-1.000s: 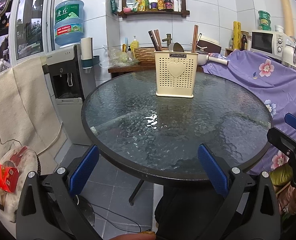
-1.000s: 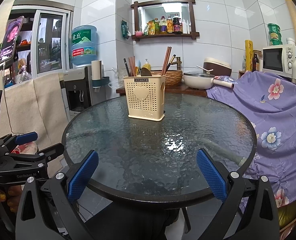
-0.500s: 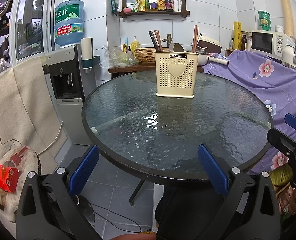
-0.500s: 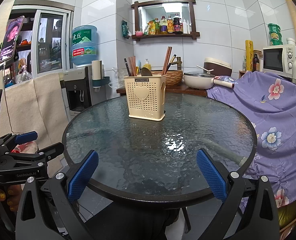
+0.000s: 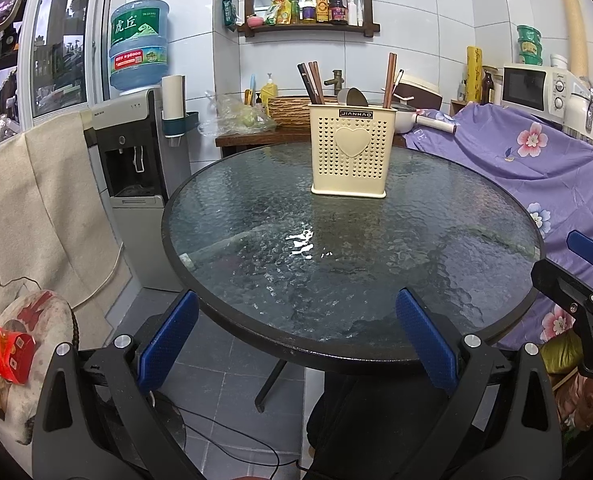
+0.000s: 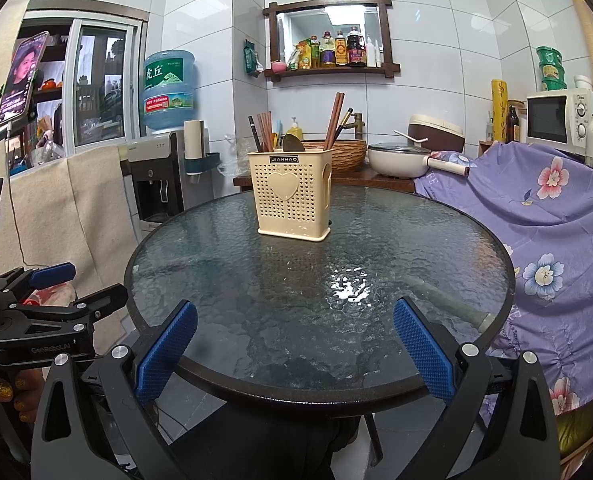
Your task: Organize utensils
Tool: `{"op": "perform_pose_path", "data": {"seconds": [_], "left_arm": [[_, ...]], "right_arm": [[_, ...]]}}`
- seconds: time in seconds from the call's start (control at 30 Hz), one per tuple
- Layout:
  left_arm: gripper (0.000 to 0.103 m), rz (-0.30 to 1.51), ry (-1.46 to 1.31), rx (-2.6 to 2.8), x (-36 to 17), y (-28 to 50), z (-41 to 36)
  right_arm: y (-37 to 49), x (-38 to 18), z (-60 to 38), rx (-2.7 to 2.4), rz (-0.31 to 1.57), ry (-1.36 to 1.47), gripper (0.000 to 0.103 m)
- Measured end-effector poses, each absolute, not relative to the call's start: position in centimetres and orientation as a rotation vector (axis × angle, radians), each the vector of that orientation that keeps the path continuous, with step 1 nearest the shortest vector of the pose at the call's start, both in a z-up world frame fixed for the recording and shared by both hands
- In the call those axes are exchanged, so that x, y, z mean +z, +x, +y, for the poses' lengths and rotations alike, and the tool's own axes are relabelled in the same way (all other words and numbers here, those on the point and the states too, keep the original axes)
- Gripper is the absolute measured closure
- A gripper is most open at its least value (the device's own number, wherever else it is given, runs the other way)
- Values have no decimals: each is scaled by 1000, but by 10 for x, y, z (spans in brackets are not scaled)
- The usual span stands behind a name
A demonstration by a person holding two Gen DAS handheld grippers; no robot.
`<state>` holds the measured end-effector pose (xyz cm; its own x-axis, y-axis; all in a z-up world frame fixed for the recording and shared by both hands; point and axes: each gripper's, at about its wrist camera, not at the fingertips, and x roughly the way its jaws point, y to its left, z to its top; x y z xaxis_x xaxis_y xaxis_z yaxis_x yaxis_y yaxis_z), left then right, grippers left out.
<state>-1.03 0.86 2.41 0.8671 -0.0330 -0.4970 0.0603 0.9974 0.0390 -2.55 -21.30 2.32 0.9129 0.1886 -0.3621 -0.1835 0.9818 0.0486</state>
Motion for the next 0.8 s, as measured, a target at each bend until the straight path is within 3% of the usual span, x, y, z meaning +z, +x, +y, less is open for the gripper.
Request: {"op": "perform_pose_path", "data": {"seconds": [0.8], "left_arm": [[6,544,18,-33,26,-5,13]], "right_arm": [[-28,19,-215,195,375,8,6]]}}
